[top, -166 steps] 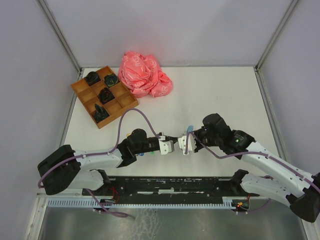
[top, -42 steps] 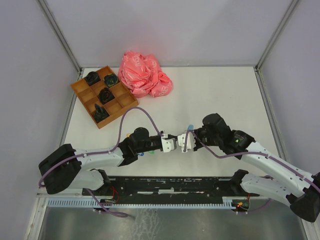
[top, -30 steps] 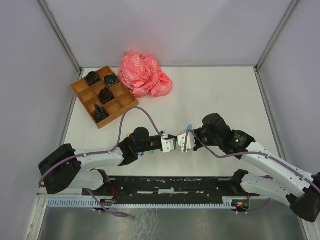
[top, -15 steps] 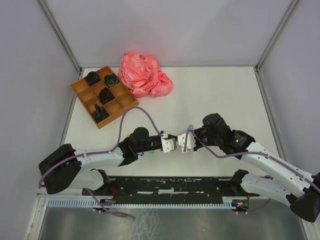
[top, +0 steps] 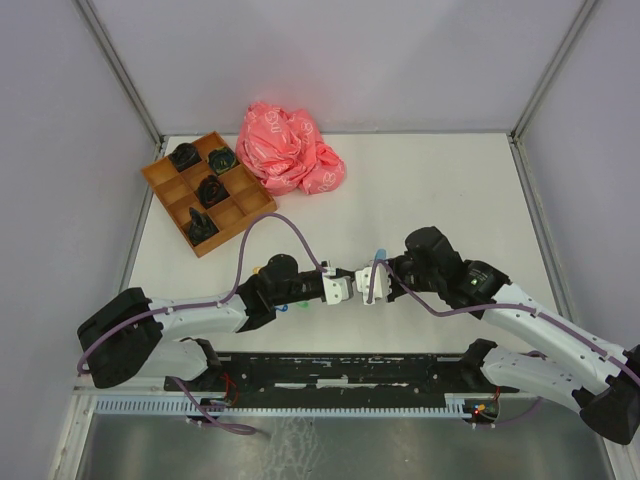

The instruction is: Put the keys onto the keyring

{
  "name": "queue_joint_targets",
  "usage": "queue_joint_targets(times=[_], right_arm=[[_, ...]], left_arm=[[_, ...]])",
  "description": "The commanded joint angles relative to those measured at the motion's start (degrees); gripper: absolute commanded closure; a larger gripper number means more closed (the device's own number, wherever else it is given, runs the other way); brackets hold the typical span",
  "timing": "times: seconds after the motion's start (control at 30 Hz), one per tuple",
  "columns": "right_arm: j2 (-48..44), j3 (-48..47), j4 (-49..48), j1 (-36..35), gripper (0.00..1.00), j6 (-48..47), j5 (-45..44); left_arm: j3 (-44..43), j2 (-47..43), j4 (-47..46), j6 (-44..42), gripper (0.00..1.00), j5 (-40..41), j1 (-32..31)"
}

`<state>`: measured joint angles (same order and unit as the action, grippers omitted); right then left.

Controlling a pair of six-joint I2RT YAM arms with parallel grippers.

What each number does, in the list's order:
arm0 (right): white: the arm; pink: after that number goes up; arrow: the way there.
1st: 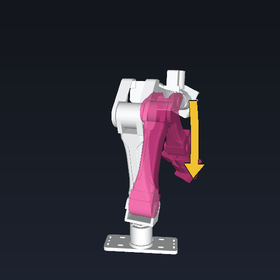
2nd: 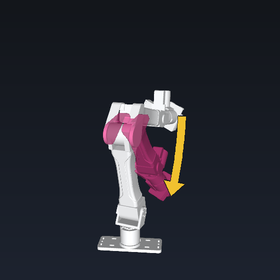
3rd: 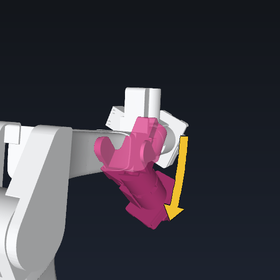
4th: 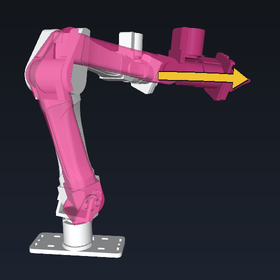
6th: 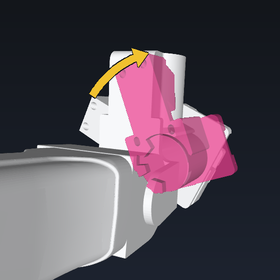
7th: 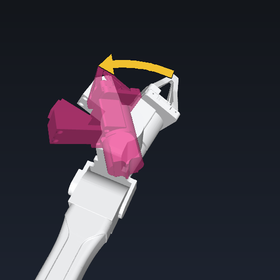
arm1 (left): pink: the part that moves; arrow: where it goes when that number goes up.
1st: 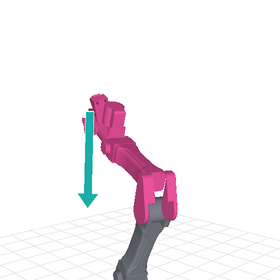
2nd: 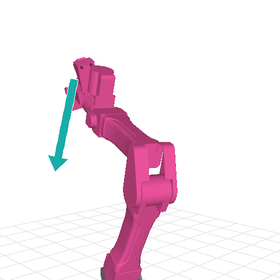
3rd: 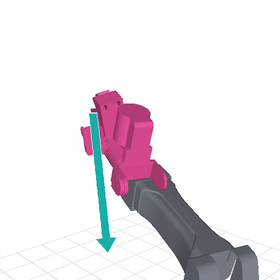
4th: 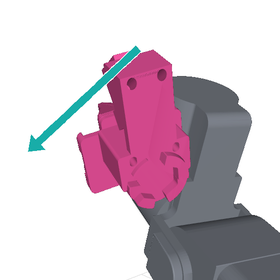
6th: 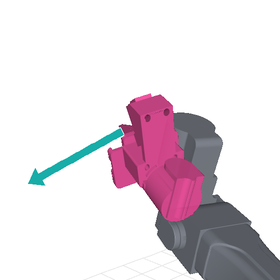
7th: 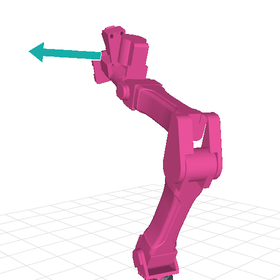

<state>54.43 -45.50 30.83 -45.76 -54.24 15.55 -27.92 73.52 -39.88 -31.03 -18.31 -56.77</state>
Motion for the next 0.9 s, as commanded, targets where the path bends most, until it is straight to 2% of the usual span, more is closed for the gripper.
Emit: queue_joint_targets(times=[0.0,0.87], right_arm=[[-1.1,-0.3,-2.7,-0.3,0.99,0.7,-0.1],[-1.2,-0.3,-3.1,-0.4,0.99,1.1,-0.6]], left_arm=[[-1.7,-0.8,-2.2,2.4,0.97,1.0,-0.4],[-1.9,-0.2,-4.0,2.6,0.97,-1.7,-0.4]])
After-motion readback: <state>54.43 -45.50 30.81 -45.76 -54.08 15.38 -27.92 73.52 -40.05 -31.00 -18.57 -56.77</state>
